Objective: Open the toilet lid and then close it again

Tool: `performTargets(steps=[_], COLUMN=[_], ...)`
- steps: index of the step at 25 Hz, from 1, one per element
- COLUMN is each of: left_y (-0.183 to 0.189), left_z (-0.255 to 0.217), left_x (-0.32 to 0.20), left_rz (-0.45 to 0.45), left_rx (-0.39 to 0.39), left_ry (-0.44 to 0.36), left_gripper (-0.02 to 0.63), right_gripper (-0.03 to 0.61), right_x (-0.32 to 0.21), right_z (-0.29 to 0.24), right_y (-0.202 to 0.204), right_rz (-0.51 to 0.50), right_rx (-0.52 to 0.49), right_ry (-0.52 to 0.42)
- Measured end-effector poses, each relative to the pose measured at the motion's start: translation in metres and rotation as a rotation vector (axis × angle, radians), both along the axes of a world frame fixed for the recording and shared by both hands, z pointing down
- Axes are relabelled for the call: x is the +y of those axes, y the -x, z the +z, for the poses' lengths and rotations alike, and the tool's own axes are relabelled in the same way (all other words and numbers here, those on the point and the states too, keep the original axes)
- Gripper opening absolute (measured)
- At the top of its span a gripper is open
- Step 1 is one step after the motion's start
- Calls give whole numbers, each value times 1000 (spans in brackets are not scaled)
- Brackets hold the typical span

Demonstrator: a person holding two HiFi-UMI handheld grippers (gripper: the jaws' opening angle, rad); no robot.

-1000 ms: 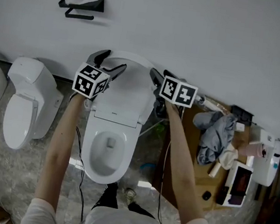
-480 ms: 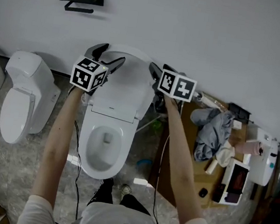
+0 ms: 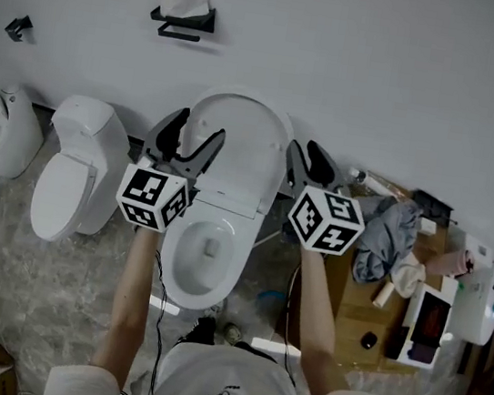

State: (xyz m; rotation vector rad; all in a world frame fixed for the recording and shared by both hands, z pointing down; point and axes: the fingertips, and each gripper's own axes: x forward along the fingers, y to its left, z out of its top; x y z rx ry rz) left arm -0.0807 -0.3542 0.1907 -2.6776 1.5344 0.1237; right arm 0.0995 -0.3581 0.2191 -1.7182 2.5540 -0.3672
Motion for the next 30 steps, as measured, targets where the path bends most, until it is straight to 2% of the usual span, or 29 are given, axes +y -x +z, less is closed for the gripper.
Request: performTargets(steps=[2, 3, 5, 7, 9, 11, 16, 19, 23, 30], left_y=[-4, -6, -11, -16, -18, -22, -35, -42, -47, -37], left_z=[-16, -23, -31, -32, -28, -20, 3, 9, 4, -10], left_x=[44, 65, 103, 138, 168, 193, 243, 262, 273, 265], left_rz=[-23, -36, -58, -91, -156, -220, -285, -276, -258, -259], left_rx=[37, 49, 65, 74, 66, 58, 73, 79, 41, 35], left_ry=[-34, -48, -68, -74, -70, -55, 10, 18, 10, -34], left_gripper=[317, 284, 223, 198, 130, 33, 25, 25, 25, 25], right_gripper=[131, 111, 88, 69, 63, 58, 35, 31, 31, 31], right_x=[41, 60, 97, 131, 162, 190, 247, 266, 276, 269], right_z=[-15, -21, -29, -32, -30, -26, -10, -3, 4, 0], right_y=[1, 2, 5, 9, 10, 7, -6, -13, -14, -7], right_rz=[16, 19, 18, 9, 0, 0, 4, 13, 20, 20], right_rx=[55, 77, 121, 161, 183, 180, 151, 130, 118, 109], right_ry=[-74, -108, -164, -203, -225, -230, -213, -204, -181, -187])
